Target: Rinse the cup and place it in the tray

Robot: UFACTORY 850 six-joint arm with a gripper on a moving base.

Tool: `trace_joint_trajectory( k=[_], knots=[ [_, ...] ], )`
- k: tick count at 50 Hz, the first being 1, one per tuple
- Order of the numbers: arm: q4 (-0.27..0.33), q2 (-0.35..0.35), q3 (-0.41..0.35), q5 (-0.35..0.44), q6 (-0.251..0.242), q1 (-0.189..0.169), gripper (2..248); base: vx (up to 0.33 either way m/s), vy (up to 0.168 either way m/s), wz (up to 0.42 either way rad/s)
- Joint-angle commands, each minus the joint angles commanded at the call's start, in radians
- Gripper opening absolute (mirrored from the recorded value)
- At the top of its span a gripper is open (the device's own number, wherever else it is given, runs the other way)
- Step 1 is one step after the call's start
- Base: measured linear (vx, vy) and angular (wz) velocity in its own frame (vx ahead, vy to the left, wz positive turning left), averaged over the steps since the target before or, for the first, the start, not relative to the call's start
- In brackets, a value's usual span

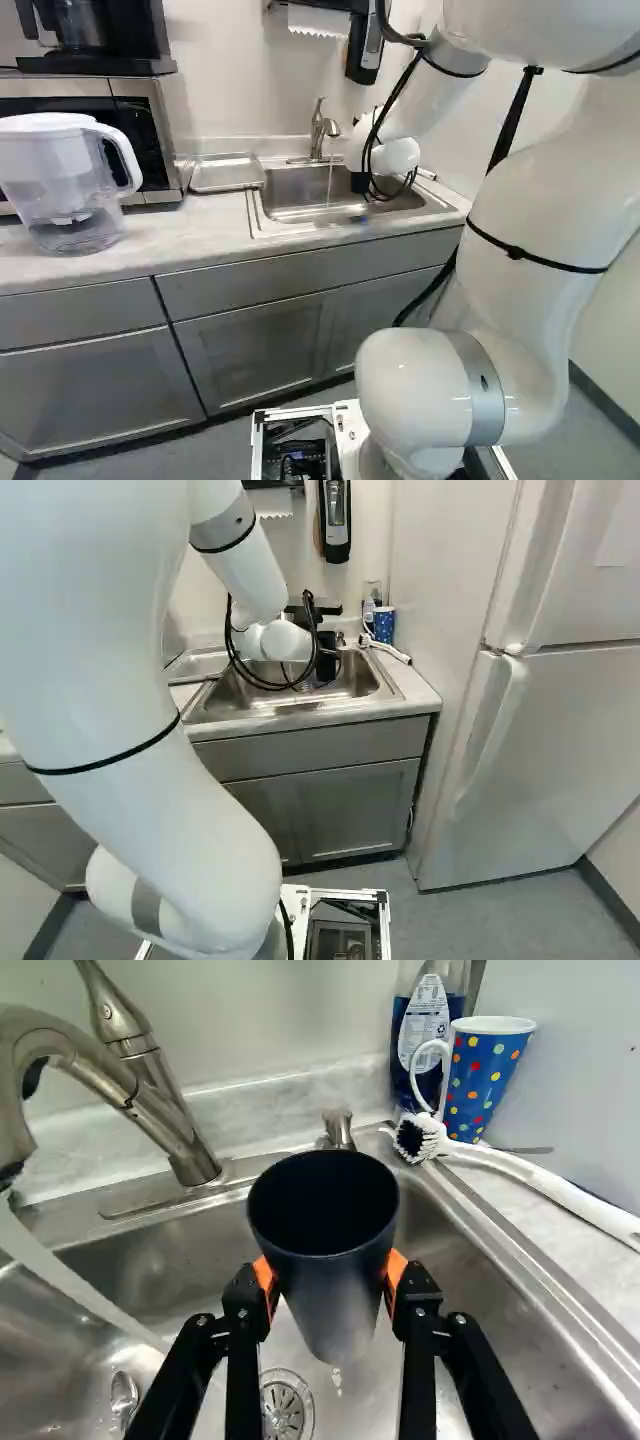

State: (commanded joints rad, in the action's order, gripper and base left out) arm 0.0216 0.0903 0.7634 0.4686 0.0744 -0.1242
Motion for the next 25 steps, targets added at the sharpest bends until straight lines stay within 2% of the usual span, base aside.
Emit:
trace_joint_trajectory(
  k=[25],
  knots=[
    [0.0, -0.038, -0.04, 0.0, 0.0, 0.045, 124, 0.0, 0.0, 0.0]
  ],
)
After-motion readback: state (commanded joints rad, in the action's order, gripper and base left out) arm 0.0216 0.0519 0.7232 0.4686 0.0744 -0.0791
